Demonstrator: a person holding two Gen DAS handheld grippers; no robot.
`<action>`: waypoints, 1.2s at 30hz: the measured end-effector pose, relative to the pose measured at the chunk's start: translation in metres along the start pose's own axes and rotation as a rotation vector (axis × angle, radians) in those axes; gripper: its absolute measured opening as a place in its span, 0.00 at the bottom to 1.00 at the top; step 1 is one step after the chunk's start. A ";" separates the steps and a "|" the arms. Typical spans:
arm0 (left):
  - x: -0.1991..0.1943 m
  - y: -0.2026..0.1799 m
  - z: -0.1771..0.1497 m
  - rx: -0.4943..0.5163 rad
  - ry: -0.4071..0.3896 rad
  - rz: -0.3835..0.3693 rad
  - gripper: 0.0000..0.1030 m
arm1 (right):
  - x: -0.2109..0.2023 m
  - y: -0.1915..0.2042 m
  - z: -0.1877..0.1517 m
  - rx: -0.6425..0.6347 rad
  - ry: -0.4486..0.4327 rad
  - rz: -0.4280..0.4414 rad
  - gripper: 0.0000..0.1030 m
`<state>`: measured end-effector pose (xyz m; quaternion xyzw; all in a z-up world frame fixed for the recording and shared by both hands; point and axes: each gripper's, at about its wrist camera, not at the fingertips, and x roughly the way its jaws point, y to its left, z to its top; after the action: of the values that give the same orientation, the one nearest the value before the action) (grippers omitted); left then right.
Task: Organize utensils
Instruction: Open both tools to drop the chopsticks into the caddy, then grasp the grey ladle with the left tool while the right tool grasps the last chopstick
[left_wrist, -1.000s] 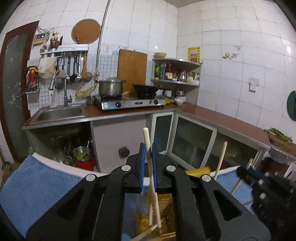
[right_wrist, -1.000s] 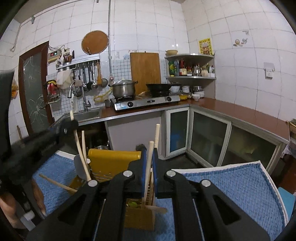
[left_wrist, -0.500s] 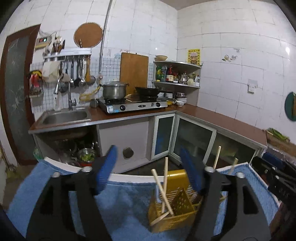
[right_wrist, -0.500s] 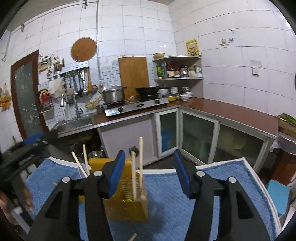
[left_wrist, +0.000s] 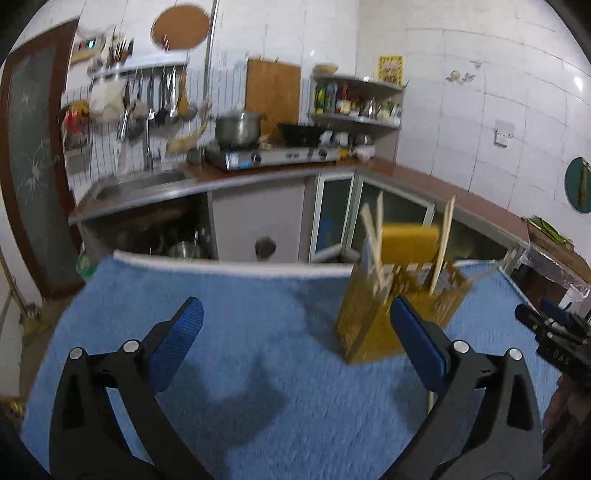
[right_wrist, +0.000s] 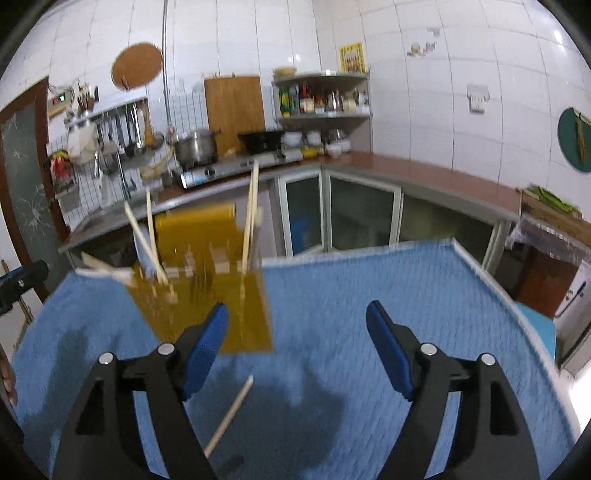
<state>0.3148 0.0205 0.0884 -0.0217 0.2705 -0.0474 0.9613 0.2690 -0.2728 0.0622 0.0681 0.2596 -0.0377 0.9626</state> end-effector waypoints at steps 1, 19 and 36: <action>0.006 0.004 -0.008 -0.009 0.021 -0.001 0.95 | 0.006 0.003 -0.010 0.001 0.024 -0.002 0.73; 0.051 0.019 -0.090 -0.008 0.215 0.026 0.95 | 0.085 0.069 -0.081 -0.045 0.315 0.012 0.27; 0.037 -0.017 -0.090 0.016 0.257 -0.064 0.95 | 0.090 0.065 -0.037 -0.016 0.277 0.182 0.07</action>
<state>0.2977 -0.0014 -0.0059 -0.0166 0.3902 -0.0825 0.9169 0.3357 -0.2063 -0.0079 0.0883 0.3829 0.0613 0.9175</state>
